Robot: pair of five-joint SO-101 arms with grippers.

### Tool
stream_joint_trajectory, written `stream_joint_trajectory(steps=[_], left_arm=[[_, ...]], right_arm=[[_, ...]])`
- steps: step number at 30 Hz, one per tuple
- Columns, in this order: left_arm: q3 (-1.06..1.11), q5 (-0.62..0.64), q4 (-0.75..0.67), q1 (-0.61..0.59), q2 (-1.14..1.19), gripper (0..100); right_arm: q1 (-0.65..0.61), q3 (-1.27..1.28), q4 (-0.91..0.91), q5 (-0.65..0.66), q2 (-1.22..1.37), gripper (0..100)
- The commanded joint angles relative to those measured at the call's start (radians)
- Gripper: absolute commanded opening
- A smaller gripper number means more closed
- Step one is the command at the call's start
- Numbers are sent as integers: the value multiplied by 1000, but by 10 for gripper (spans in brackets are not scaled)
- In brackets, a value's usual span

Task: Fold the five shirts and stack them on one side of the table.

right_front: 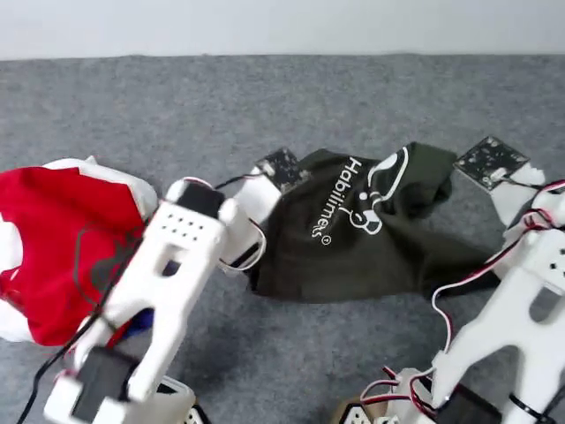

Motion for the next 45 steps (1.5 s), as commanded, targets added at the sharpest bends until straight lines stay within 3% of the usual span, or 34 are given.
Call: stream_joint_trajectory(steps=[1, 9, 18, 25, 35, 45], left_arm=[[-74, -15, 6, 44, 95, 174], [-236, -31, 28, 206, 210, 174], [-303, -37, -5, 207, 330, 171], [-311, -100, 63, 126, 520, 132], [-311, -167, 207, -2, 497, 107], [-298, -158, 269, 8, 121, 114]], right_arm=[[16, 9, 39, 8, -47, 9], [16, 15, 39, 8, -45, 9], [16, 12, 39, 8, -45, 9], [10, 9, 38, 8, -47, 9], [10, 9, 38, 8, -47, 9], [10, 9, 38, 5, -47, 9]])
